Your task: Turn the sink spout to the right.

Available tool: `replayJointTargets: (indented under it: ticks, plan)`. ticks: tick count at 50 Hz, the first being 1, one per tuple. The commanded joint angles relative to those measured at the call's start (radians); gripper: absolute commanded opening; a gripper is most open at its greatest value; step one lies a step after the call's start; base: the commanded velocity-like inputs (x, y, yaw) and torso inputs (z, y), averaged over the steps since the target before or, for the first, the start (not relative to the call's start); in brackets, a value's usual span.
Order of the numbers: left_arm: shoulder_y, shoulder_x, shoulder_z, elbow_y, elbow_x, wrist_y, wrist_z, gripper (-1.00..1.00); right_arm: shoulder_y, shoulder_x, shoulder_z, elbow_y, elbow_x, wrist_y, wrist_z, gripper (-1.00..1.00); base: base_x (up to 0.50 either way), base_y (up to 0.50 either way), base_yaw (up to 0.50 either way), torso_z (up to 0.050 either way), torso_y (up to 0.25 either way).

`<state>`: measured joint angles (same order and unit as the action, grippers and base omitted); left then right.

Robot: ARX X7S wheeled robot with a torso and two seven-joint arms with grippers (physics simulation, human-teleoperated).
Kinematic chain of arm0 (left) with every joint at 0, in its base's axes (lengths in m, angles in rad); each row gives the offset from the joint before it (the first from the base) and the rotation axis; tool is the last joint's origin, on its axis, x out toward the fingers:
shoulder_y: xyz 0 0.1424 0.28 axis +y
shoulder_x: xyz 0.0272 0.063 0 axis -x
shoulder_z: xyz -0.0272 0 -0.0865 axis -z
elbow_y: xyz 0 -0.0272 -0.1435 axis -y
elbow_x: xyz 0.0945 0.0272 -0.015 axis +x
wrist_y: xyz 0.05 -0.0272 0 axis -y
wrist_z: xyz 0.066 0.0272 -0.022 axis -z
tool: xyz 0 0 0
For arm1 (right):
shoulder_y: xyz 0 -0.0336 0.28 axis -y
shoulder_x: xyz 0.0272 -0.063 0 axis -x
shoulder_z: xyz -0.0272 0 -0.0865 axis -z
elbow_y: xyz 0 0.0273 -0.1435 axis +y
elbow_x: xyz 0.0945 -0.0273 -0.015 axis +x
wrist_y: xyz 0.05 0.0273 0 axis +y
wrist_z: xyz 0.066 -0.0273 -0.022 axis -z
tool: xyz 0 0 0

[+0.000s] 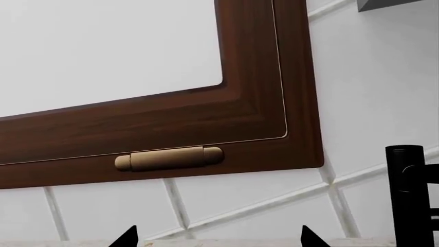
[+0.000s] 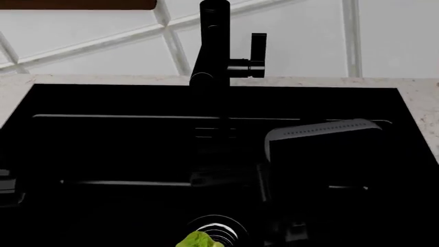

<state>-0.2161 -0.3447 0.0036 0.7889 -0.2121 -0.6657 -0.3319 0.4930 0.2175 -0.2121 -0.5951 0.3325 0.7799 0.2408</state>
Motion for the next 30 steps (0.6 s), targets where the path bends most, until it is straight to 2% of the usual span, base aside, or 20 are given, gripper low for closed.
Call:
replayJointTargets:
  ticks: [1, 30]
  plan:
    - [-0.001, -0.003, 0.002, -0.002, -0.003, 0.000, -0.003, 1.00, 0.031, -0.032, -0.037, 0.015, 0.024, 0.012, -0.004, 1.00, 0.00, 0.00, 0.00, 0.000, 0.000]
    - [-0.007, -0.011, 0.015, -0.010, -0.007, 0.004, -0.011, 1.00, 0.072, -0.042, -0.077, 0.058, 0.031, -0.012, -0.002, 1.00, 0.00, 0.00, 0.00, 0.000, 0.000]
